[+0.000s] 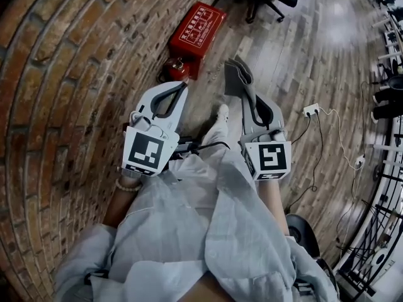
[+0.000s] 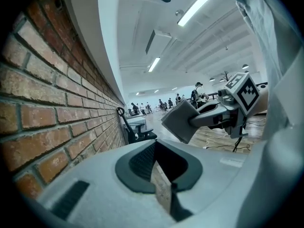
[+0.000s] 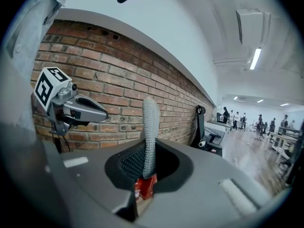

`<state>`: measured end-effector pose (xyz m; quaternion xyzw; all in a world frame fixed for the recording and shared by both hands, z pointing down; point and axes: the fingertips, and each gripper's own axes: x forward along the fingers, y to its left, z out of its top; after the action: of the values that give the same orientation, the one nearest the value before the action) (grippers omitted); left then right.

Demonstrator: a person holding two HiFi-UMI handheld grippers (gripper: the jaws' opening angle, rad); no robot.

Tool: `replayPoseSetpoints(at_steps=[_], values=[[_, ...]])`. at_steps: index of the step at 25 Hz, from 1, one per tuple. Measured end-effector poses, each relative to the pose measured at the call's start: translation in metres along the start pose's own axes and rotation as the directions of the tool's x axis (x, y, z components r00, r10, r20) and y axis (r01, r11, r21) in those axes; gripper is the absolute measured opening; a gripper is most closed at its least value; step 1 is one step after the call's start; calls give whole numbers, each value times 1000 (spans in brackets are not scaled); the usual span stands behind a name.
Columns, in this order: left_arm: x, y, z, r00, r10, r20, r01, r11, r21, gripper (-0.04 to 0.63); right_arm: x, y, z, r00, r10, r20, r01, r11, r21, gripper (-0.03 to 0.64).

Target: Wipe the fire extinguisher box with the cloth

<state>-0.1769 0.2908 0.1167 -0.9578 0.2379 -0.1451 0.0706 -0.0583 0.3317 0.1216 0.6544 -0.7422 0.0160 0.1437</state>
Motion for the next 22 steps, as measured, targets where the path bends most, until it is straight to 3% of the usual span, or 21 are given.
replayPoseSetpoints(at_steps=[13, 22], values=[[136, 45, 25, 991, 127, -41, -129, 991, -37, -2, 112, -116, -7, 987, 158, -9, -158, 987, -3, 20], [224, 74, 41, 970, 226, -89, -232, 970, -72, -2, 181, -197, -13, 963, 269, -23, -270, 963, -14, 20]])
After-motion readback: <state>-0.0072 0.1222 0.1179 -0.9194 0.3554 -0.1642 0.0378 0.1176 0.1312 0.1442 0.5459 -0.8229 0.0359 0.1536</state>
